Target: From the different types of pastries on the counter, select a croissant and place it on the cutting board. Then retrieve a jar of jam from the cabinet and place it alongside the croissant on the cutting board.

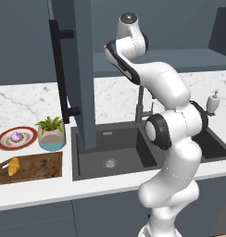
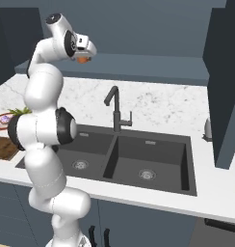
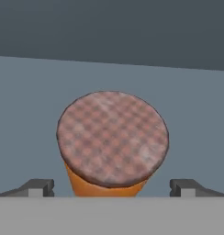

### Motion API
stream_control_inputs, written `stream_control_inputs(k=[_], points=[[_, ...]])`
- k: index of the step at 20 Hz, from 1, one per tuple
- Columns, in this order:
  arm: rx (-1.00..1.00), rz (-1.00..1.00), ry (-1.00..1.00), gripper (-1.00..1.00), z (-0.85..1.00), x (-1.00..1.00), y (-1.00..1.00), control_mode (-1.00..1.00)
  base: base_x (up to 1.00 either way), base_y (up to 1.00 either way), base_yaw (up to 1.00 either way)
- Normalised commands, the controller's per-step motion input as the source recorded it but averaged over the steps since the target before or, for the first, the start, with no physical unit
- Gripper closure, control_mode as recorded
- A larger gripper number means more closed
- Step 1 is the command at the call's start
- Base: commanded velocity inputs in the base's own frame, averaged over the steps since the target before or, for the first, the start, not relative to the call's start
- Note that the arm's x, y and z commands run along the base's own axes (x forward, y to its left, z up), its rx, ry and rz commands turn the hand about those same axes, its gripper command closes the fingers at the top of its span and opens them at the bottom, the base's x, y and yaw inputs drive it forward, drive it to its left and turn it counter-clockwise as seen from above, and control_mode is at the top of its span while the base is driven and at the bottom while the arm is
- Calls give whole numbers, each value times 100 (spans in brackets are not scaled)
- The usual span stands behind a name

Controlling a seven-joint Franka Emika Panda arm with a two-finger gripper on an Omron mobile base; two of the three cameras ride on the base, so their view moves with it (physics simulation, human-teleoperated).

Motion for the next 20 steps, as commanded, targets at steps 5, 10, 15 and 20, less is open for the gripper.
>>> stream_control_inputs(k=[5, 10, 15, 20], points=[[3, 0, -5, -100, 0, 31, 2, -100, 0, 0, 0], [0, 0, 0, -100, -5, 14, 14, -100, 0, 0, 0], [0, 0, 0, 100, -13, -2, 28, -100, 0, 0, 0], [2, 0, -4, 100, 0, -8, -23, -100, 0, 0, 0]])
